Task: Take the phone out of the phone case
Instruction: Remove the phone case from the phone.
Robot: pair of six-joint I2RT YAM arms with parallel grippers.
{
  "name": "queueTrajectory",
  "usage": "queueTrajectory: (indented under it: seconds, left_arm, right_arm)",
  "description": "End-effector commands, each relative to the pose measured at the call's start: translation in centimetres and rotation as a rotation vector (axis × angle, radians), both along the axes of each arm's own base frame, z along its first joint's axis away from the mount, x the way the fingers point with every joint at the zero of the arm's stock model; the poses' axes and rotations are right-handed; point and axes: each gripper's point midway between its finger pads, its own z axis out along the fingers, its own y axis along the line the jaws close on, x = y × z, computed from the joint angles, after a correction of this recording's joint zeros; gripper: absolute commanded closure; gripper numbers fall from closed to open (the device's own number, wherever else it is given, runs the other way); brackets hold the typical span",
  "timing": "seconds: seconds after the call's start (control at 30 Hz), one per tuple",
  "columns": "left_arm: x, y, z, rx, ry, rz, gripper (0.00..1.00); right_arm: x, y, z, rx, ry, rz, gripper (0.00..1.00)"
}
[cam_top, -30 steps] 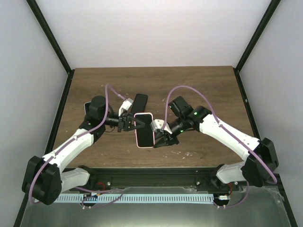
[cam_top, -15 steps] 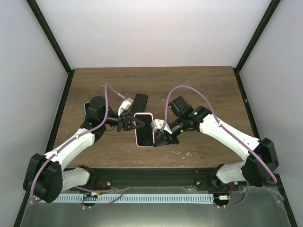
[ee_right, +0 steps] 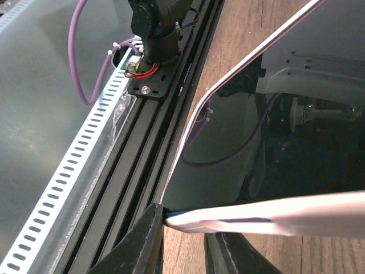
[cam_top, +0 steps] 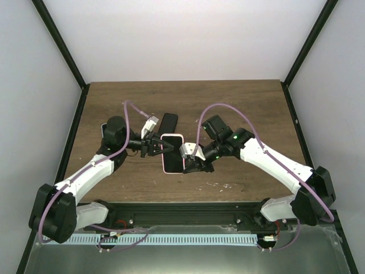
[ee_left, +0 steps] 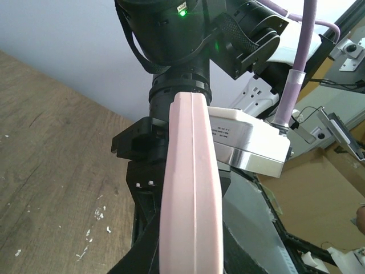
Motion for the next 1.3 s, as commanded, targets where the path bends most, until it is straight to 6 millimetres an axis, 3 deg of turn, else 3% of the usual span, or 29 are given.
queueTrajectory:
  seconds: [0.0, 0.27, 0.4, 0.83, 1.1, 1.27]
  left_arm:
    - [-0.6, -0.2, 0.4, 0.005, 0.063, -0.031, 1.0]
    - [-0.7, -0.3, 0.2, 0.011, 0.084, -0.048, 1.0]
    - [-1.4, -0.7, 0.0, 0.017, 0.095, -0.085, 1.0]
    - [-1.8, -1.0, -0.2, 0.024, 0.106, -0.109, 1.0]
    - [-1.8, -1.0, -0.2, 0.025, 0.107, -0.111, 1.0]
    - [-1.8, -1.0, -0.2, 0.024, 0.103, -0.109, 1.0]
  right_arm:
    - [3.8, 1.1, 0.3, 0.007, -0.247, -0.043, 0.81]
    - [3.9, 0.9, 1.3, -0.007, -0.313, 0.014, 0.76]
    - [5.1, 1.3, 2.3, -0.001, -0.366, -0.018, 0.76]
    - [6.4, 1.0, 2.8, -0.029, -0.458, -0.037, 0.75]
    - [8.3, 1.5, 3.3, -0.003, -0.462, -0.127, 0.75]
    - [10.7, 1.1, 5.7, 0.089, -0.38, -0.25, 0.74]
